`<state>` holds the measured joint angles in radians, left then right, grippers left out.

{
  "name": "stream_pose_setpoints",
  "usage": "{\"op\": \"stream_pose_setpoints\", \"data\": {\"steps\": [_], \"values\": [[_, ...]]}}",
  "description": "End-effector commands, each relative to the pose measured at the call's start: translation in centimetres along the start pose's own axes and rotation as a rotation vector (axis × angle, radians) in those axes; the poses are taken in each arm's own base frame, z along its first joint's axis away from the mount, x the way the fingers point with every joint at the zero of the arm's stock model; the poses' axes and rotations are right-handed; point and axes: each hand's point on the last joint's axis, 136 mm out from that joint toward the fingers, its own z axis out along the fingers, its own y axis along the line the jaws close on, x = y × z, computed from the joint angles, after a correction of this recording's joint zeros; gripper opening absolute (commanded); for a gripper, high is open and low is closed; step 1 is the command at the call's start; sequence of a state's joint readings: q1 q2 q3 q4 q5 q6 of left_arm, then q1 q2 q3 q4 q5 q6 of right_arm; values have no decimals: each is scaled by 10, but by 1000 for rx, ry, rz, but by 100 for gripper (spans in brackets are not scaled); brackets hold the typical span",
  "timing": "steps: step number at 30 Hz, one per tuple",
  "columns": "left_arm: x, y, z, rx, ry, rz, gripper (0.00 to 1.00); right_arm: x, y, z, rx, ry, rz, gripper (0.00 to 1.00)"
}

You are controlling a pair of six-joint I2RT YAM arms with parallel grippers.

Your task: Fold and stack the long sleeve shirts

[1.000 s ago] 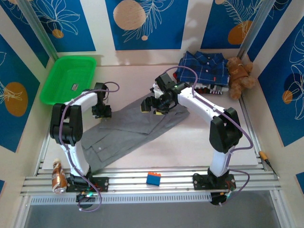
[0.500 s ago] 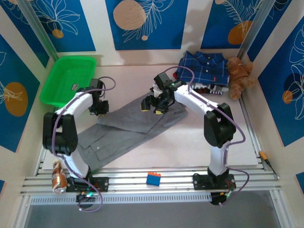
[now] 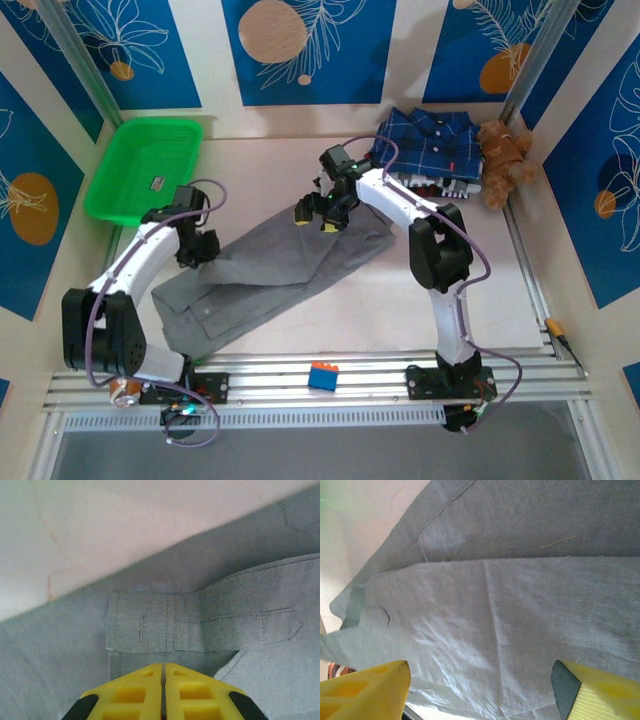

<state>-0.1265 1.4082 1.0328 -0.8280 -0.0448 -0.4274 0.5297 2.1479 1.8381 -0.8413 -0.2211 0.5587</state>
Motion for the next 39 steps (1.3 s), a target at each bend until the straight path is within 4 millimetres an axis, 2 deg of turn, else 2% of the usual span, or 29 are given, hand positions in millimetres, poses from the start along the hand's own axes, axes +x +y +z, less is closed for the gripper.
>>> {"op": "stream_pose_setpoints", "data": {"steps": [1, 6, 12, 19, 23, 25, 29, 31, 36, 39], "values": [[20, 11, -9, -35, 17, -59, 11, 1, -3, 7, 1, 43, 25, 76], [38, 26, -11, -94, -2, -86, 12, -5, -18, 20, 27, 64, 85, 75], [53, 36, 1, -181, 2, -68, 13, -11, -26, 31, 41, 70, 110, 75], [46, 34, -4, -298, -12, 44, 13, -11, -34, 37, 54, 79, 128, 75], [51, 44, 3, -370, 16, 49, 14, -9, -36, 40, 54, 89, 133, 75], [52, 41, 6, -350, 23, 35, 22, -8, -36, 40, 56, 91, 130, 75], [50, 27, 5, -271, 17, -3, 39, -9, -38, 37, 60, 88, 123, 75], [44, 13, 0, -188, -6, -10, 48, -9, -36, 34, 64, 79, 117, 75], [29, -51, -18, 118, -75, -9, 50, -10, -32, 15, 82, 28, 104, 75], [33, -87, -21, 212, -61, 43, 49, -8, -30, 4, 84, 2, 103, 75]]}}
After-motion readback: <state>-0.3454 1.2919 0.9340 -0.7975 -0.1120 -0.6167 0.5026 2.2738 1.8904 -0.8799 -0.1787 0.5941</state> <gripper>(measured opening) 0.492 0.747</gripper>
